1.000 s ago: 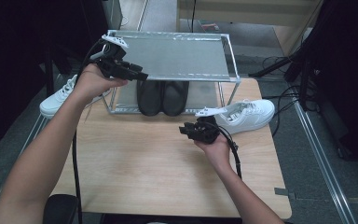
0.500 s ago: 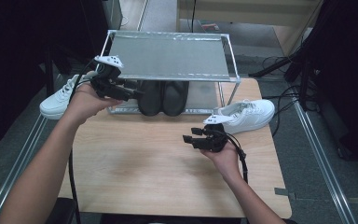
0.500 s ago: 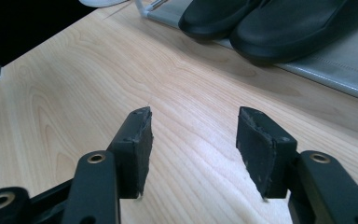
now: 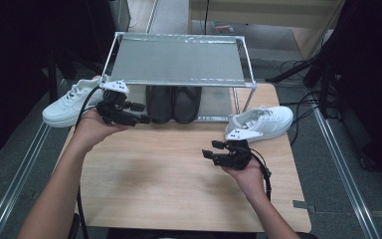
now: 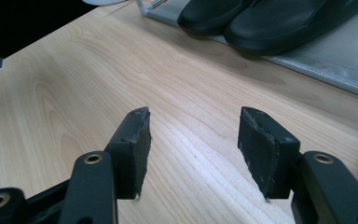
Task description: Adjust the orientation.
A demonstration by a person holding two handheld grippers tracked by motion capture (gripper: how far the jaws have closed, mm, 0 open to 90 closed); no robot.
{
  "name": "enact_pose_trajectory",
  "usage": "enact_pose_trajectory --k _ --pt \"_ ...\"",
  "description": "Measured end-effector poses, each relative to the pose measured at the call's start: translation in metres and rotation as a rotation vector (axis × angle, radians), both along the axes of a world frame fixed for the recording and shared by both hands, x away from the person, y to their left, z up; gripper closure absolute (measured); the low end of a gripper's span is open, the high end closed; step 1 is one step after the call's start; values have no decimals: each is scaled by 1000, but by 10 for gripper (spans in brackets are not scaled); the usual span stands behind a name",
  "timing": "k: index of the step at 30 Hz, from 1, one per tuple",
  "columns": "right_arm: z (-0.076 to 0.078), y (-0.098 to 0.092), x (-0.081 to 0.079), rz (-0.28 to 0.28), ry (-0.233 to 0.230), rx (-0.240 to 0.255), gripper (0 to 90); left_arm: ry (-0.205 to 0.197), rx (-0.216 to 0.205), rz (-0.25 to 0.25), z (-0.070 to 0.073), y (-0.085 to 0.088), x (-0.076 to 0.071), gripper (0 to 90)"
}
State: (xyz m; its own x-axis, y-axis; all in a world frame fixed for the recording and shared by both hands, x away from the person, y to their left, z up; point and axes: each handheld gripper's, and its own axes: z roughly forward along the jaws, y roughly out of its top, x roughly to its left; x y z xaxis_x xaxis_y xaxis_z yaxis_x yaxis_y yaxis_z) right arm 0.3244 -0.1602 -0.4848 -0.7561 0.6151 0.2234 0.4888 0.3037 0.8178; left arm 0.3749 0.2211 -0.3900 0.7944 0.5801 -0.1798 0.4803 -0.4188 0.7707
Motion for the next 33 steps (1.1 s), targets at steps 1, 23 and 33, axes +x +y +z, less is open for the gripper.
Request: enact_pose_trajectory --k 1,23,33 --pt "0 -1 -1 0 0 2 455 0 -1 8 -3 2 -1 384" --pt "4 -10 5 -12 -36 13 456 11 4 113 -35 50 -16 372" --pt "3 -5 13 -6 -34 11 458 20 2 176 -44 74 -21 370"
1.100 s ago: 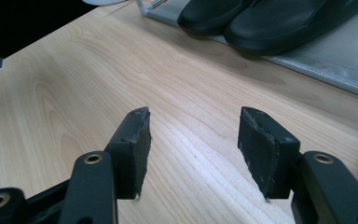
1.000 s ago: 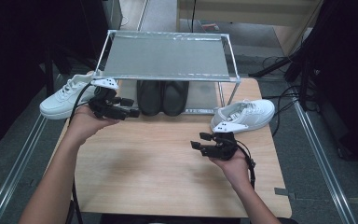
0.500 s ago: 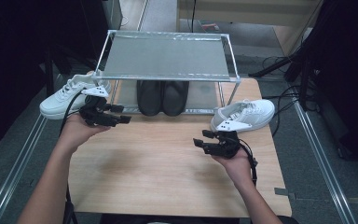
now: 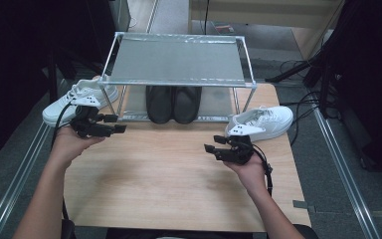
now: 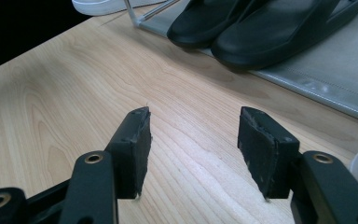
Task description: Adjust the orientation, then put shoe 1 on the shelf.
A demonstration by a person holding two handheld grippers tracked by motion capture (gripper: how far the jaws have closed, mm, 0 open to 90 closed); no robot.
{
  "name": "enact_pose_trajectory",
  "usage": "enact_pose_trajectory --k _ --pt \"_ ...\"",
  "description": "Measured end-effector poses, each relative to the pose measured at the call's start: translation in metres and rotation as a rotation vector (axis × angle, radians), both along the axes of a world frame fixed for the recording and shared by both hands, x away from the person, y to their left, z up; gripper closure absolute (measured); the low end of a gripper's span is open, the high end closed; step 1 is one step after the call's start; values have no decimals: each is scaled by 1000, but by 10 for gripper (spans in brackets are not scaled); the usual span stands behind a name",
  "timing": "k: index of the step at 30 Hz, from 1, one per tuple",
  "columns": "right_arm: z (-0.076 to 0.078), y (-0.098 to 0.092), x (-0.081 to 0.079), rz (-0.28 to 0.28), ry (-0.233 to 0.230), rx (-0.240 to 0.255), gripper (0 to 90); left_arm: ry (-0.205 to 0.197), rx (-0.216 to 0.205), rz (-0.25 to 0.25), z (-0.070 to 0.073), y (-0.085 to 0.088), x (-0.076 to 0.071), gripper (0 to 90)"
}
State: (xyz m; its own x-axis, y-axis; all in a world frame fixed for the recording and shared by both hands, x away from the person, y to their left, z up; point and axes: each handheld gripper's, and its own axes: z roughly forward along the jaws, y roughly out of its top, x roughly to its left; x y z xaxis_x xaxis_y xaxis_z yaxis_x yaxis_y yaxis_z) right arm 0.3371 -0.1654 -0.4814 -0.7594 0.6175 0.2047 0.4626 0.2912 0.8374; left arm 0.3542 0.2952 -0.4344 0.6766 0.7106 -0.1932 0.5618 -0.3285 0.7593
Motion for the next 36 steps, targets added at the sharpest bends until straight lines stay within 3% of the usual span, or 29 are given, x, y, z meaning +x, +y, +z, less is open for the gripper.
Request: enact_pose_trajectory --k 8,16,22,28,30,32,36 --pt "0 3 0 12 3 5 458 5 7 52 -4 18 0 385" --pt "0 3 -1 11 4 -3 459 6 16 120 -12 43 -2 645" --pt "-1 3 -2 13 8 -15 458 -13 14 188 -13 60 0 726" --pt "-4 1 -5 -7 17 -22 458 5 10 229 -12 73 16 809" --pt "-5 1 -6 -10 18 -28 458 12 -10 227 -11 76 22 845" --pt "-6 0 -8 -16 16 -28 458 6 1 239 -12 79 28 875" --pt "-8 -1 -10 -21 21 -43 458 35 16 267 -10 86 47 898"
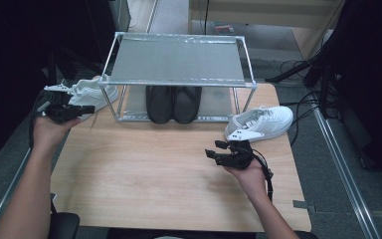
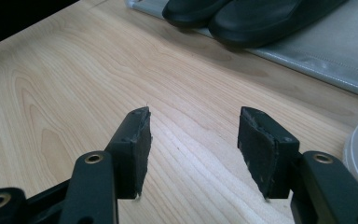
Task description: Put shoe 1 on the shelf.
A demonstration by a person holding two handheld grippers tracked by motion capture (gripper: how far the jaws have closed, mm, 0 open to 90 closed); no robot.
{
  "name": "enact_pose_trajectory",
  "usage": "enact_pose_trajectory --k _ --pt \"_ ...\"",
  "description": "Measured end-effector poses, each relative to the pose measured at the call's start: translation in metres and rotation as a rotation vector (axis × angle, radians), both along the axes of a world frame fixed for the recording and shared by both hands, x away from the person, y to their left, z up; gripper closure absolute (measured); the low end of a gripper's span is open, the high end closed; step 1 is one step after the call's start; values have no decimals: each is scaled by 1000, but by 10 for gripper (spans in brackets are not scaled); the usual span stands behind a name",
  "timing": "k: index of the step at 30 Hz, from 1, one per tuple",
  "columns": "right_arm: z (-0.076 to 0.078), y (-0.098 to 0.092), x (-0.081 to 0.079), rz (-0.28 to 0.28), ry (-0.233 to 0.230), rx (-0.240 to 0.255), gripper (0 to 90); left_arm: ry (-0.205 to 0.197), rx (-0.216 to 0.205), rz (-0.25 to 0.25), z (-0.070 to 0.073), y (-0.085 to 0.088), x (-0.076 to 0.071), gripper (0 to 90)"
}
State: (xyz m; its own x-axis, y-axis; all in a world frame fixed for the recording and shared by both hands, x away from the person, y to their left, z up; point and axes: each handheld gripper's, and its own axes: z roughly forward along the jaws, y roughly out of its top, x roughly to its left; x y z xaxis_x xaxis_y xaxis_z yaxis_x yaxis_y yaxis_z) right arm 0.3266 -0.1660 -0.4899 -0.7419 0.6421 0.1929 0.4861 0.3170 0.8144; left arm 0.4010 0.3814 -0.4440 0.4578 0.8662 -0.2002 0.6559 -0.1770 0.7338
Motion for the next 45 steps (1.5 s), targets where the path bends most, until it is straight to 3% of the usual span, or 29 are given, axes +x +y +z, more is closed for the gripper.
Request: enact_pose_trajectory --k 6,8,14,19,27,29,32,34,36,37,40,45 --pt "0 -3 -4 -10 -7 -7 458 -16 36 28 11 7 23 899" --pt "0 -4 -6 -12 -8 -7 458 -3 26 37 12 11 31 900" --pt "-3 -9 -8 -28 2 -9 458 17 46 64 13 22 53 900" --pt "-3 -11 -11 -34 -1 -11 458 6 53 128 14 32 67 900" --pt "-5 -14 -13 -46 9 -16 458 12 72 214 3 46 85 899" --pt "-6 -15 -14 -52 13 -18 458 8 52 239 0 52 87 899" --pt "-7 -16 -14 -59 15 -17 458 2 70 267 -5 59 88 899" --pt "-7 -17 -14 -62 19 -17 458 35 47 268 -12 61 90 900" --pt "-8 -17 -14 -62 21 -17 458 56 87 256 -19 60 91 900" --pt "-8 -16 -14 -62 24 -19 458 71 77 267 -21 60 92 900" --pt "-10 -15 -13 -60 27 -25 456 75 61 268 -22 62 92 900" --pt "-9 -13 -15 -48 25 -29 456 114 61 227 -20 54 93 900"
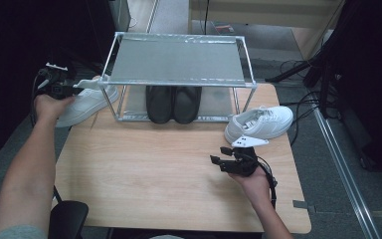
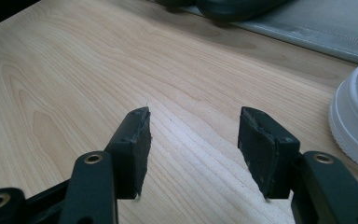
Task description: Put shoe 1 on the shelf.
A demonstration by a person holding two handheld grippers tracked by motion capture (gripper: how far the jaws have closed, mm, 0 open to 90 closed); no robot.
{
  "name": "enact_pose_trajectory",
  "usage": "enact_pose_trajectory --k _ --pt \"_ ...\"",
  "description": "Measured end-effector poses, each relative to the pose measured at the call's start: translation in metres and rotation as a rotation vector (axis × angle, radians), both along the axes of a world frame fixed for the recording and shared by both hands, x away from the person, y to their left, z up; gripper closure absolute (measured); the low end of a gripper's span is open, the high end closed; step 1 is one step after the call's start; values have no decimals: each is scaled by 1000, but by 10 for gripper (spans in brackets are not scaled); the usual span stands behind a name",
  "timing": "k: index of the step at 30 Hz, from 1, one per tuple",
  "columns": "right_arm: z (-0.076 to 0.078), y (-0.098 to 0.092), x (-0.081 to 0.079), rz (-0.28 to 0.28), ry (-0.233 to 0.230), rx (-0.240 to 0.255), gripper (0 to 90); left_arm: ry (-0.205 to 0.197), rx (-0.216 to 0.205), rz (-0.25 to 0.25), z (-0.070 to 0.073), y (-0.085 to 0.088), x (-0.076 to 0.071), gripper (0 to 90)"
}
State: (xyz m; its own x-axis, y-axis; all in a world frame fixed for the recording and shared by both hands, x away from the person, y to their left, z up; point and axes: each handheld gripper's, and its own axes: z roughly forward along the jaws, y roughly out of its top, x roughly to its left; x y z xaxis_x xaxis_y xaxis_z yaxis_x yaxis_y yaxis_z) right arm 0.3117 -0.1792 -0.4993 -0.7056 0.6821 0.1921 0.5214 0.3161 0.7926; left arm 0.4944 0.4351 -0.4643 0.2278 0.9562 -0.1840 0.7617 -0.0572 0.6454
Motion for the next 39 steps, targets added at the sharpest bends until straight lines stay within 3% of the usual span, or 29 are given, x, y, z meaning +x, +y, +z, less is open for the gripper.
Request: enact_pose_trajectory --k 6,10,12,14,17,20,23,26,28,30,32,34,39 --pt "2 -1 1 1 -6 9 456 16 -53 -23 -1 -9 -4 900" --pt "1 1 2 8 -8 4 456 5 -9 -18 0 -8 -6 897" --pt "1 2 3 11 -2 4 456 -3 -21 -15 -1 -4 -7 892" --pt "1 3 3 16 -5 2 455 -27 3 -12 0 0 -9 850" --pt "1 4 3 17 -3 2 455 -10 -24 -11 4 7 -10 818" --pt "0 4 4 14 -2 0 455 -25 13 -31 10 9 -14 785" --pt "0 4 4 15 -2 -3 455 -54 -31 -34 17 14 -18 743" --pt "1 4 3 15 -5 -4 455 -76 -39 -57 25 12 -22 713" --pt "1 4 3 14 -6 -4 455 -70 -56 -94 27 9 -23 651" --pt "0 4 3 13 -2 -6 455 -44 -36 -131 25 4 -23 574" --pt "0 5 3 14 -2 -8 455 -24 -28 -139 23 2 -21 544" --pt "1 5 2 15 -4 -4 455 -18 -47 -129 19 0 -19 492" --pt "1 5 3 13 -6 -4 455 4 -21 -147 8 -8 -14 489"
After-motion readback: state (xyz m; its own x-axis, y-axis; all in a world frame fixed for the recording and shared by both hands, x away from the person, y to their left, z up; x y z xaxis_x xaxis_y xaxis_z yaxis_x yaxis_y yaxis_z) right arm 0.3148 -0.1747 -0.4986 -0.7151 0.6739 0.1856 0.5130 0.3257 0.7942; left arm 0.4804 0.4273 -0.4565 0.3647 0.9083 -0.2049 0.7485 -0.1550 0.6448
